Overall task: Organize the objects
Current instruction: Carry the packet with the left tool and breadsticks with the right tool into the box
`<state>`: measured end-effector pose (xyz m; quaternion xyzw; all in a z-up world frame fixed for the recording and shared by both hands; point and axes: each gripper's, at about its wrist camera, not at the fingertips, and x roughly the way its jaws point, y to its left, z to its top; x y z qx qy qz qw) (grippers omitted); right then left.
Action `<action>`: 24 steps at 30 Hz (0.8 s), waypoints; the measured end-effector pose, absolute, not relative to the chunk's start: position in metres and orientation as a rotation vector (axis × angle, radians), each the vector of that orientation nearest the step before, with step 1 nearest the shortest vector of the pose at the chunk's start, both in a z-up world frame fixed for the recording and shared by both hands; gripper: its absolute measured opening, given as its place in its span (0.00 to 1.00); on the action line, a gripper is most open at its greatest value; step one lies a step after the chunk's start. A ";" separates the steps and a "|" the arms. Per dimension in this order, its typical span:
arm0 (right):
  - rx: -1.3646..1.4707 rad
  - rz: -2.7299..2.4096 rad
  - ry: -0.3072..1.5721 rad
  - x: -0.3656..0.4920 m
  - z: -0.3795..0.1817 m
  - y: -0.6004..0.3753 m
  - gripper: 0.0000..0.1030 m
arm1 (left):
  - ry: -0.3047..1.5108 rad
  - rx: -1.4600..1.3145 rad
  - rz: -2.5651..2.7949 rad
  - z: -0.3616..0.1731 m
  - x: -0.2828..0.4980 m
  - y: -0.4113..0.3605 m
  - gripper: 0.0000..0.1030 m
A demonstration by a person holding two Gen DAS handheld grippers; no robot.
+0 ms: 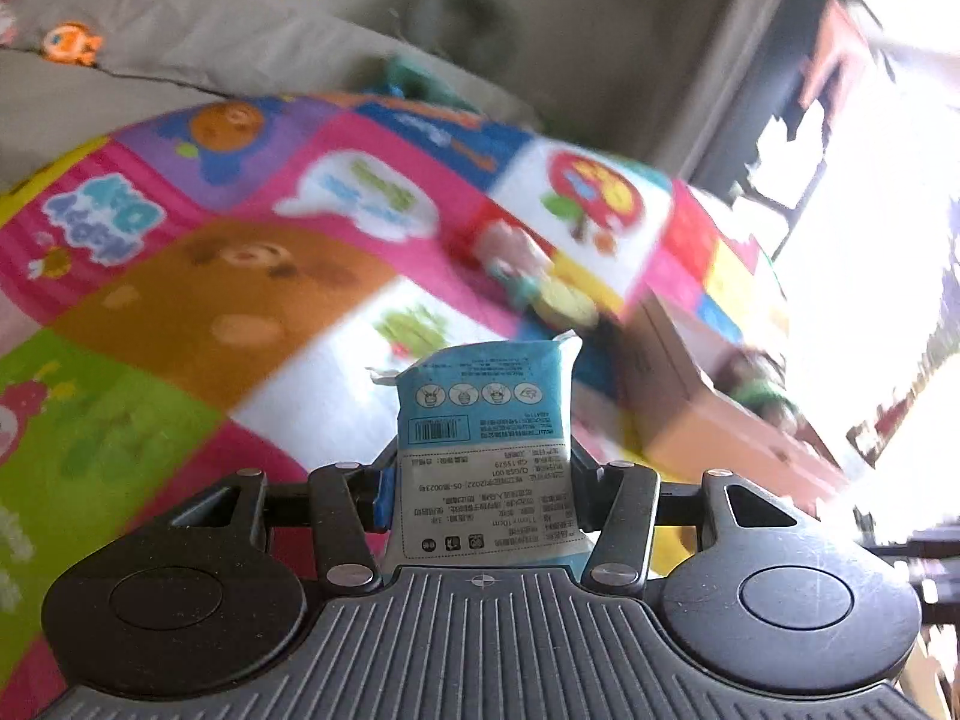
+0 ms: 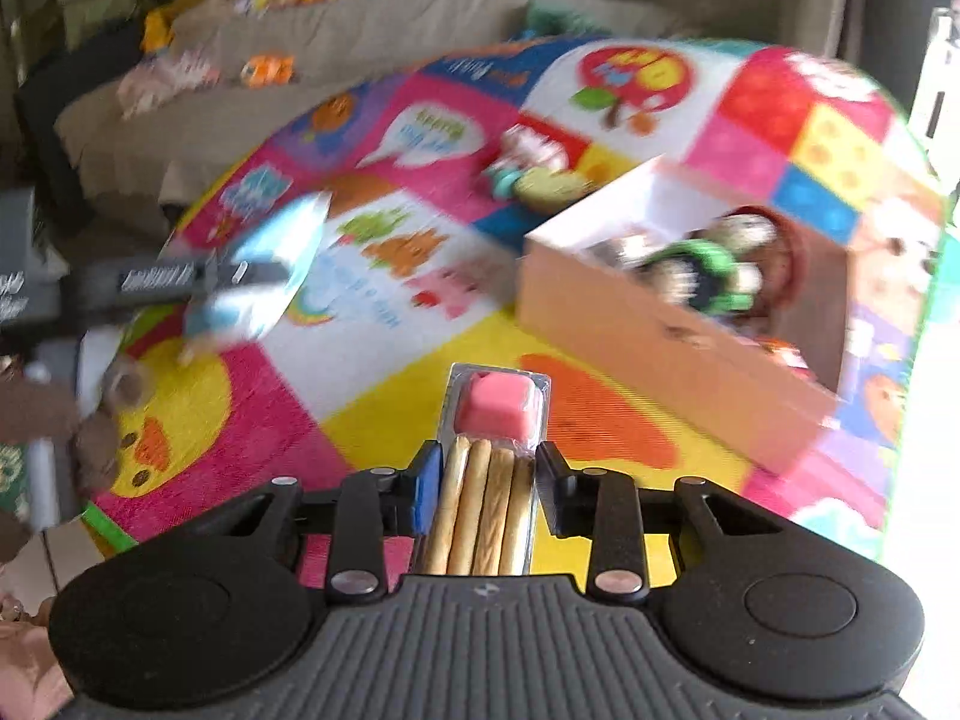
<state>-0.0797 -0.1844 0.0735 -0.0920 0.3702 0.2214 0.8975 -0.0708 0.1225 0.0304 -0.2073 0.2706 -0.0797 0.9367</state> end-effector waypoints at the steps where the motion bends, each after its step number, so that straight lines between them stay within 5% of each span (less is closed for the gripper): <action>1: -0.171 0.445 0.755 -0.081 0.075 -0.194 0.32 | 0.565 -0.409 -0.185 0.035 -0.074 0.117 0.54; 14: 0.028 0.363 0.599 -0.109 0.073 -0.272 0.32 | 0.531 -0.180 -0.469 0.148 -0.007 -0.002 0.54; 24: 0.090 0.342 0.527 -0.110 0.065 -0.302 0.32 | 0.730 -0.167 -0.365 0.120 0.170 -0.090 0.54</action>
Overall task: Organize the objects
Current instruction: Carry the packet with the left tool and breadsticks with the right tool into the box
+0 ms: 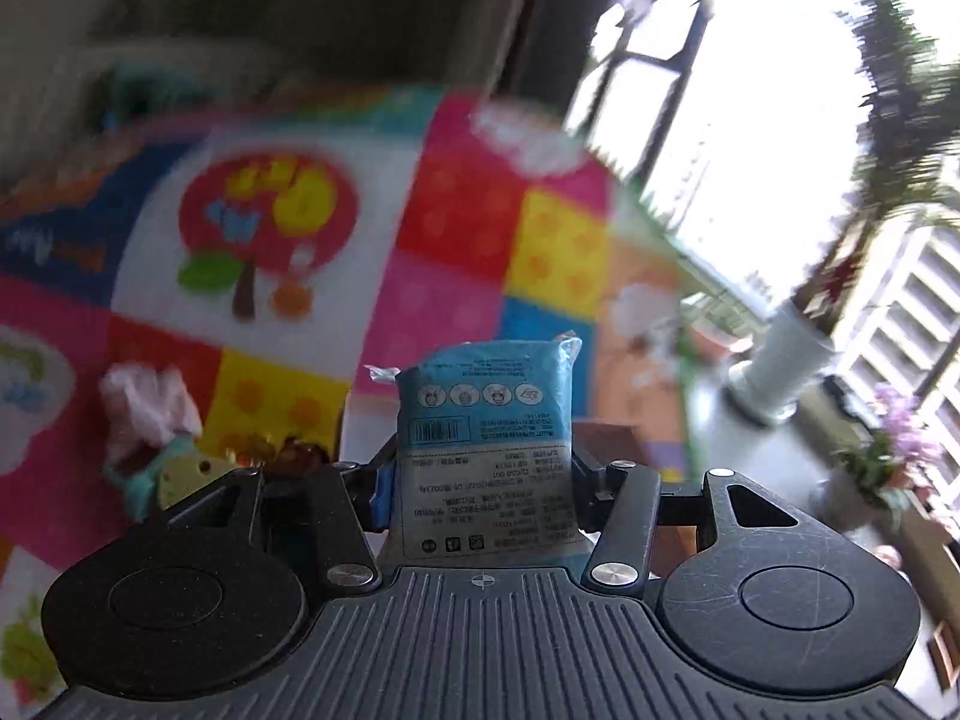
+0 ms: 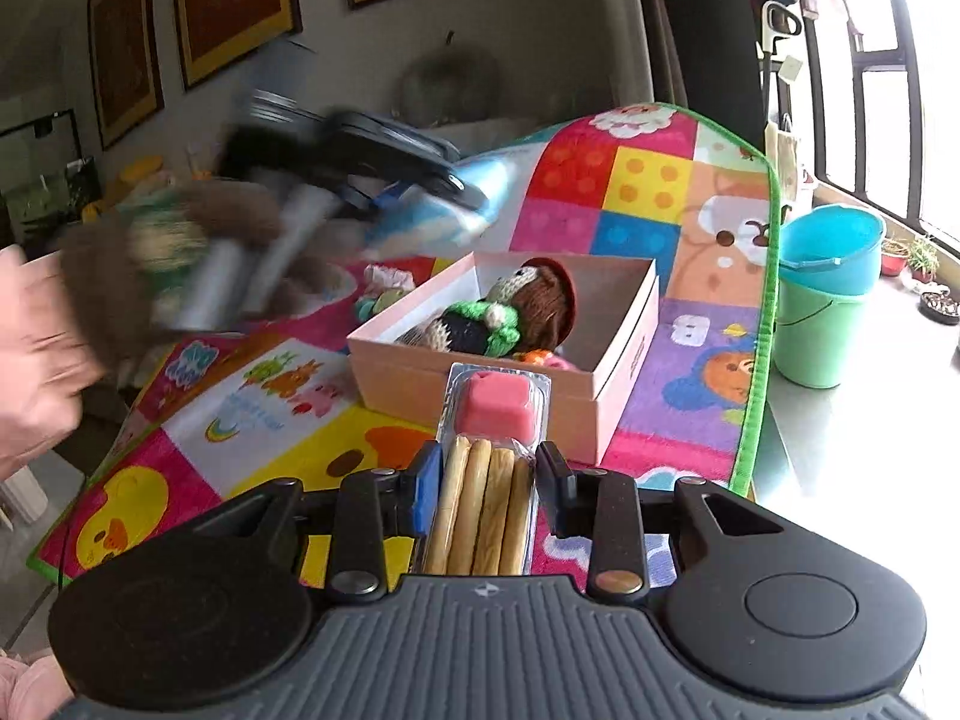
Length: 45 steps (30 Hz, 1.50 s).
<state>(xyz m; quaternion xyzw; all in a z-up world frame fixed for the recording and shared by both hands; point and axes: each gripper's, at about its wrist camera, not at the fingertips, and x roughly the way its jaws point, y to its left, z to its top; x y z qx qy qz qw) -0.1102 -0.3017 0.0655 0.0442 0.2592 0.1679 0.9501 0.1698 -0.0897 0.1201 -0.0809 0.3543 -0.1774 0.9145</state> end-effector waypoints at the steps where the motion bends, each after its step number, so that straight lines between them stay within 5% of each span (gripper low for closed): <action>1: 0.095 0.336 0.525 -0.110 0.064 -0.304 0.32 | 0.781 -0.164 -0.342 0.110 0.180 -0.093 0.54; 6: 0.127 0.309 0.546 -0.104 0.052 -0.316 0.32 | 0.944 -0.070 -0.362 0.078 0.199 -0.104 0.58; 12: 0.151 0.284 0.555 -0.097 0.049 -0.320 0.32 | 0.706 -0.113 -0.362 0.111 0.176 -0.083 0.56; 19: 0.153 0.269 0.524 -0.086 0.067 -0.321 0.32 | 0.740 -0.106 -0.454 0.114 0.156 -0.064 0.55; 32: 0.099 0.239 0.375 0.008 0.197 -0.301 0.32 | 0.637 -0.279 -0.532 0.089 0.049 0.014 0.55; 35: 0.175 0.230 0.487 0.064 0.201 -0.295 0.48 | 0.652 -0.336 -0.504 0.076 0.039 0.033 0.55; 37: 0.224 0.179 0.527 0.080 0.191 -0.294 0.50 | 0.663 -0.361 -0.481 0.071 0.037 0.046 0.55; 45: 0.061 0.169 0.470 -0.006 0.095 -0.277 0.64 | 0.622 -0.323 -0.457 0.084 0.059 0.040 0.55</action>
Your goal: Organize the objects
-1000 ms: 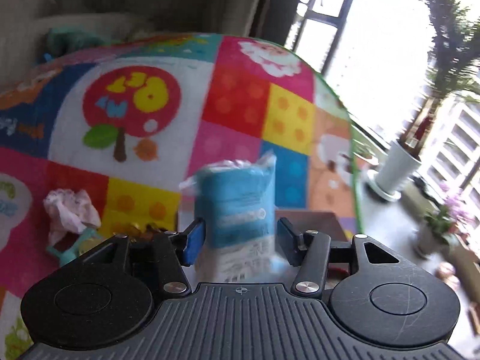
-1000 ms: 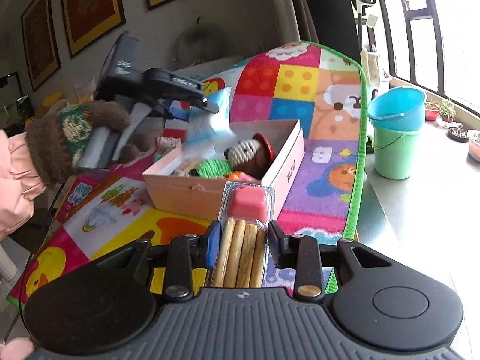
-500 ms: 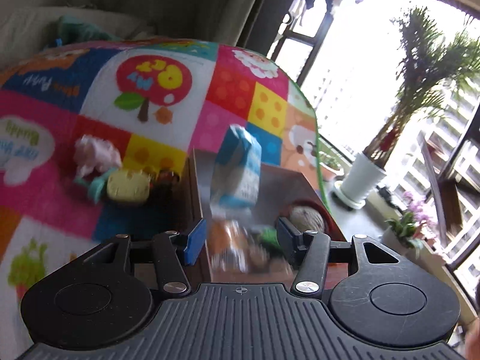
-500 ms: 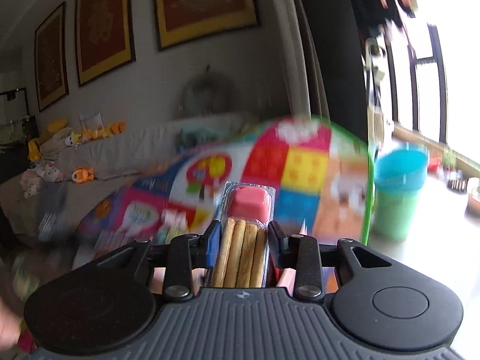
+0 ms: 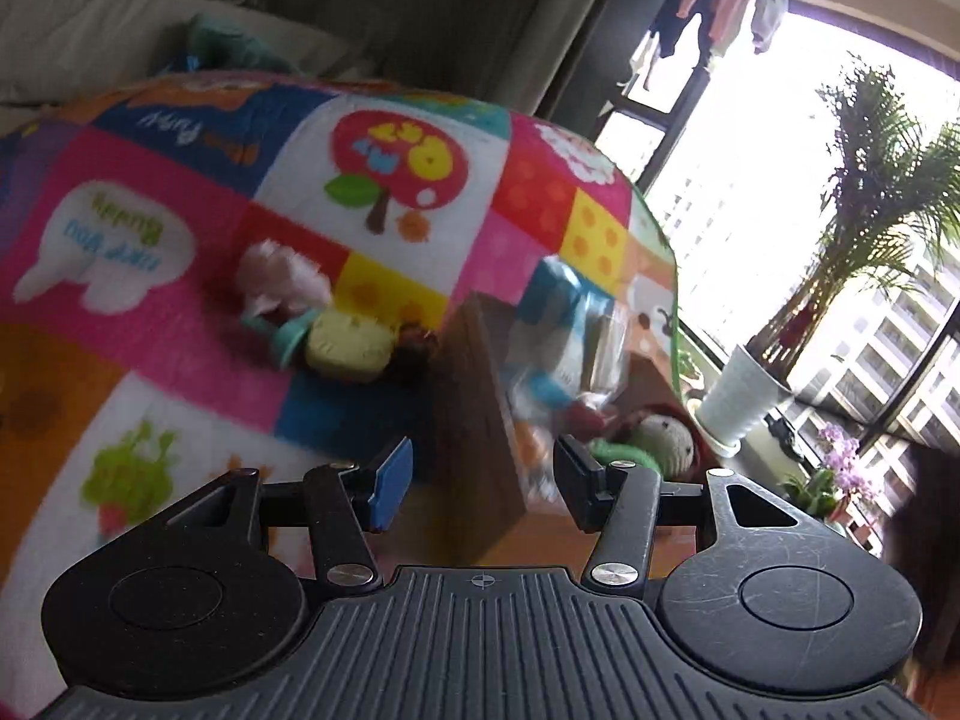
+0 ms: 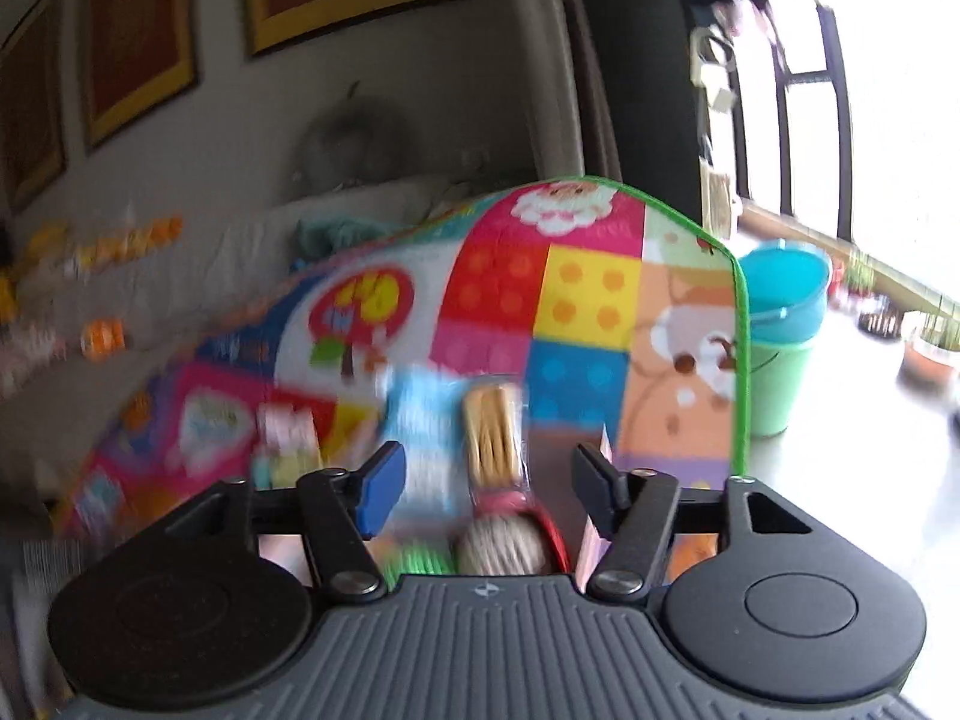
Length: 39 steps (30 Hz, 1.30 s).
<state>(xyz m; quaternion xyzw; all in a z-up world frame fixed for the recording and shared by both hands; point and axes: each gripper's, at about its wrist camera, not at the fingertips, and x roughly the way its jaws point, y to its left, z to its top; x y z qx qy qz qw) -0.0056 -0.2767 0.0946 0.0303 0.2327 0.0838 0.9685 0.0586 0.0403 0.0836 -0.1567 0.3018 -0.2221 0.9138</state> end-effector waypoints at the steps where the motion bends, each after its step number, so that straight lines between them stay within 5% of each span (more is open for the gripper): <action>1: 0.055 0.184 0.487 -0.017 0.080 -0.275 0.65 | 0.619 -0.314 -0.462 0.086 0.064 0.032 0.55; 5: 0.133 0.237 0.569 -0.049 0.038 -0.276 0.66 | 0.627 -0.270 -0.477 0.093 0.083 -0.007 0.55; 11: 0.164 0.219 0.510 -0.074 0.005 -0.273 0.82 | 0.621 -0.115 -0.430 0.106 0.119 -0.066 0.55; 21: 0.207 0.235 0.368 -0.094 0.013 -0.283 0.89 | 0.727 -0.090 -0.303 0.091 0.204 -0.111 0.55; 29: 0.215 0.233 0.355 -0.095 0.014 -0.284 0.92 | 0.930 0.039 -0.336 0.072 0.193 -0.129 0.46; 39: 0.215 0.233 0.353 -0.094 0.014 -0.284 1.00 | 0.855 0.178 -0.365 0.087 0.169 -0.152 0.46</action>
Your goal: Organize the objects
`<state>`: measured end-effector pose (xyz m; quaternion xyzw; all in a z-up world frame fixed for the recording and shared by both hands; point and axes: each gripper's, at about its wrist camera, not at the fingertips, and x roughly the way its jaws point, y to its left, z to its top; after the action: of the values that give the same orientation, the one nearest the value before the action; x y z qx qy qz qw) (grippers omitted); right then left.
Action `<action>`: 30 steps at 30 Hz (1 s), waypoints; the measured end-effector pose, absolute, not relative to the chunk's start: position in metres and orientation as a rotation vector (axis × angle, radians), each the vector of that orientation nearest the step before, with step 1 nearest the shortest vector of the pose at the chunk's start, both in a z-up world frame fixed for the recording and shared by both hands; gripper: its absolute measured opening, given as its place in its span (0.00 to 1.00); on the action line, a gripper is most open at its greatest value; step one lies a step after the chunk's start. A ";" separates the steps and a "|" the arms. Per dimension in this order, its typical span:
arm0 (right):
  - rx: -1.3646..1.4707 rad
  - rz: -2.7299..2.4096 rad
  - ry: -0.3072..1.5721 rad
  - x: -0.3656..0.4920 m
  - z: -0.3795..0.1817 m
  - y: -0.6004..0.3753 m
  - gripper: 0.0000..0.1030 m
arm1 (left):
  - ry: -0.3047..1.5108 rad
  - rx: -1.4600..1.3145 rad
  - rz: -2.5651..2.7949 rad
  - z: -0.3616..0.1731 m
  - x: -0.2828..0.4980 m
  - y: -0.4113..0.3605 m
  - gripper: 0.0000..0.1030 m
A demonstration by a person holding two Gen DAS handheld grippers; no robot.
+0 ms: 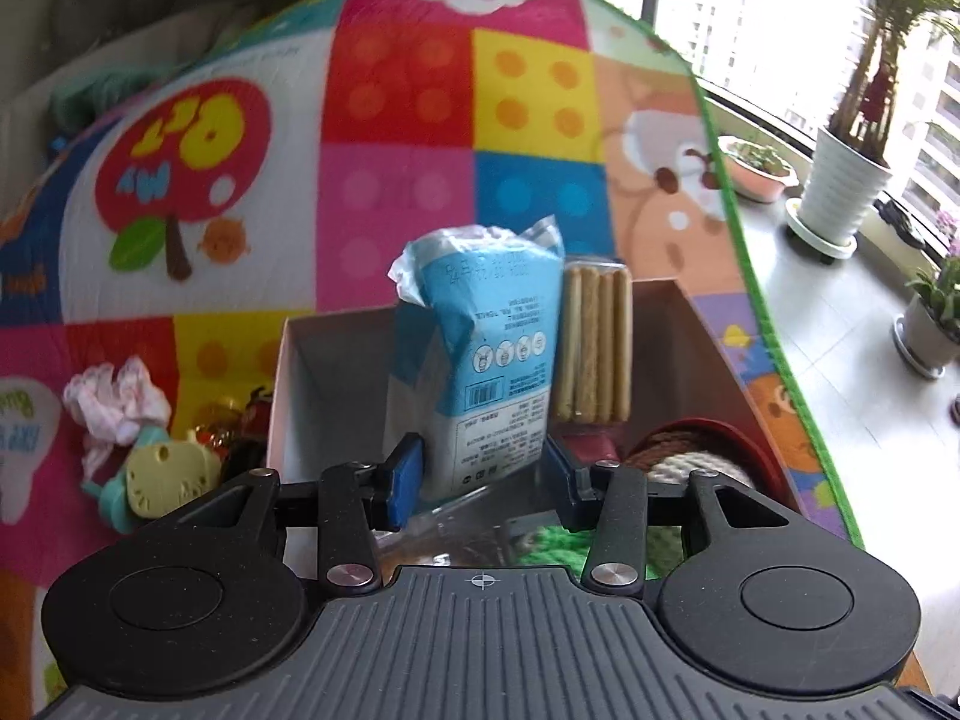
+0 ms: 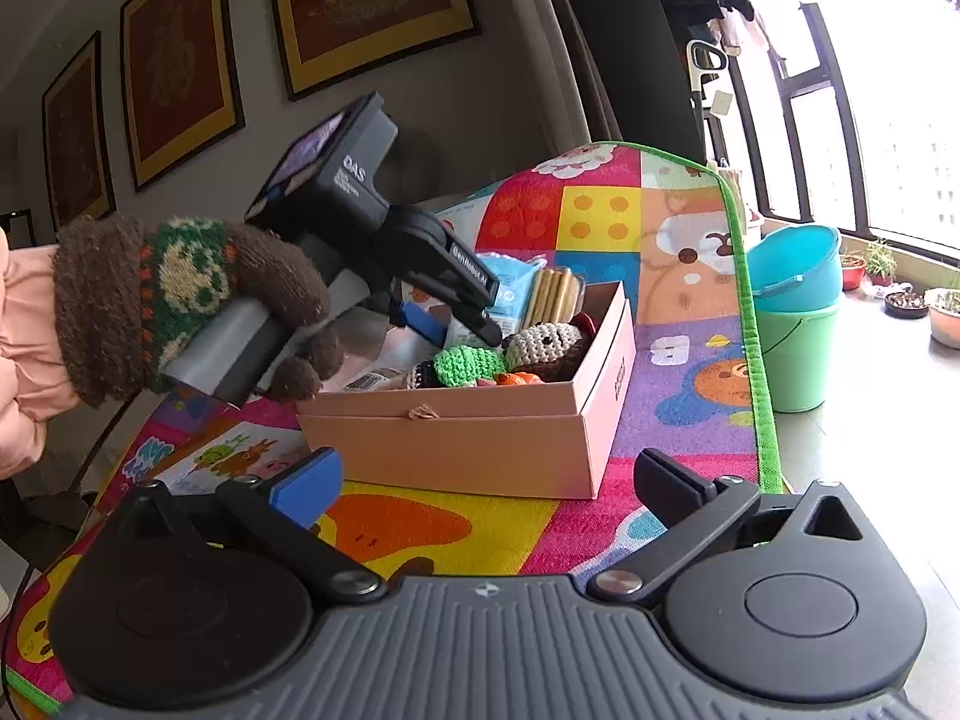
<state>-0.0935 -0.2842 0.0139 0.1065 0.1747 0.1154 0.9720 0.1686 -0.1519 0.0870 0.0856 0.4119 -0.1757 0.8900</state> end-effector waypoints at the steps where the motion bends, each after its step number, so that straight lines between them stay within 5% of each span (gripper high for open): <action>1: 0.215 0.236 0.355 -0.093 0.014 -0.284 1.00 | 0.846 0.185 -0.372 0.091 0.166 -0.154 0.46; 9: 0.216 0.238 0.360 -0.092 0.014 -0.284 1.00 | 0.686 0.041 -0.535 0.141 0.154 -0.164 0.46; 19: 0.232 0.248 0.334 -0.097 0.014 -0.286 1.00 | 0.624 0.340 -0.352 0.099 0.185 -0.205 0.43; 30: 0.232 0.252 0.326 -0.098 0.015 -0.285 1.00 | 0.808 0.090 -0.367 0.091 0.199 -0.141 0.40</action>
<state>-0.0975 -0.2854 0.0148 0.1148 0.1617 0.1249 0.9722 0.1987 -0.1410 0.0913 0.0437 0.3908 -0.1773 0.9022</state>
